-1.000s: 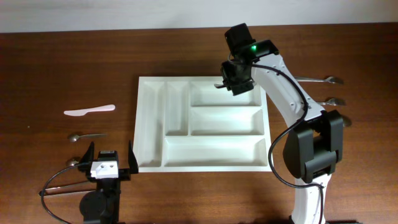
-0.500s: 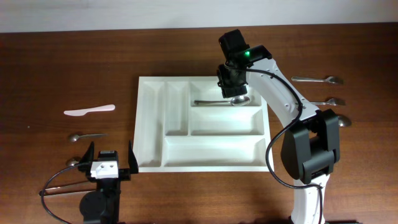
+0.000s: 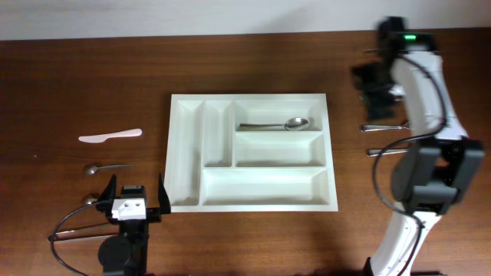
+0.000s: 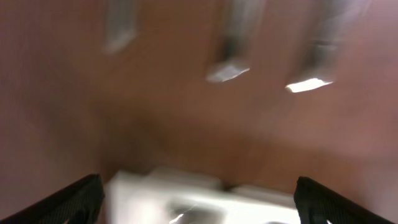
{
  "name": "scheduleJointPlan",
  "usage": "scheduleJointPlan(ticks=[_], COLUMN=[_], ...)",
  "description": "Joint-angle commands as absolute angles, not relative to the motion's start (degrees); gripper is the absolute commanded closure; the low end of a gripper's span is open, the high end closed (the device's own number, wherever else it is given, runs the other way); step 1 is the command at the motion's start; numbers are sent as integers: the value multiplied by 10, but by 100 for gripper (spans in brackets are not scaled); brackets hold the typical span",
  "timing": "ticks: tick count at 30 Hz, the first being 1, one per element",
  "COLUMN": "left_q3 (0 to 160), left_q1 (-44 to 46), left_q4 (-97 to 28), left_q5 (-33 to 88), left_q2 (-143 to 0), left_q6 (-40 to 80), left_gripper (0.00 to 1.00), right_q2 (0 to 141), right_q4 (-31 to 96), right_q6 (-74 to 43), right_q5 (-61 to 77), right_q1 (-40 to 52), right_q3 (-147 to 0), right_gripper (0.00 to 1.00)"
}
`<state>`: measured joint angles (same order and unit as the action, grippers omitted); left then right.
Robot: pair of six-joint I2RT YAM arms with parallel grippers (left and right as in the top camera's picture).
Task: Pack container
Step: 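Return the right gripper to the right cutlery and align over a spoon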
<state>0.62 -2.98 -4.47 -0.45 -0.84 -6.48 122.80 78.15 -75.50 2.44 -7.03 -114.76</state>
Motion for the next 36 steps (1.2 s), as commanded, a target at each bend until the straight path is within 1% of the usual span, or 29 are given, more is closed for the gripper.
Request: scheduleJointPlan(ticks=[1,5,9,12,15,17,23,29,36], left_q3=[5,5,5,5,5,5,5,5,5], left_q1=[-32,-32,-32,-32,-32,-32,-32,-32,-32], left_q4=[-48,-48,-48,-48,-48,-48,-48,-48,-48], left_q5=[-4,-4,-4,-4,-4,-4,-4,-4,-4], left_q2=[-3,-3,-3,-3,-3,-3,-3,-3,-3], left_q6=[-74,-74,-74,-74,-74,-74,-74,-74,-74], left_gripper=[1,1,1,1,1,1,1,1,1], right_q2=[1228,1227,1227,1227,1227,1227,1227,1227,1227], right_q4=[877,942,936,885,824,801,776,728,691], right_q6=[-741,-741,-719,-675,-609,-586,-583,-579,-576], right_q5=[-1,-22,-67,-106,-94,-82,-56,-43,-40], right_q1=[-138,-190,-204,-202,-204,-204,-204,-204,-204], right_q3=[-1155,-1155,-1144,-1122,-1100,-1091,-1068,-1013,-998], right_gripper=[1,1,1,1,1,1,1,1,1])
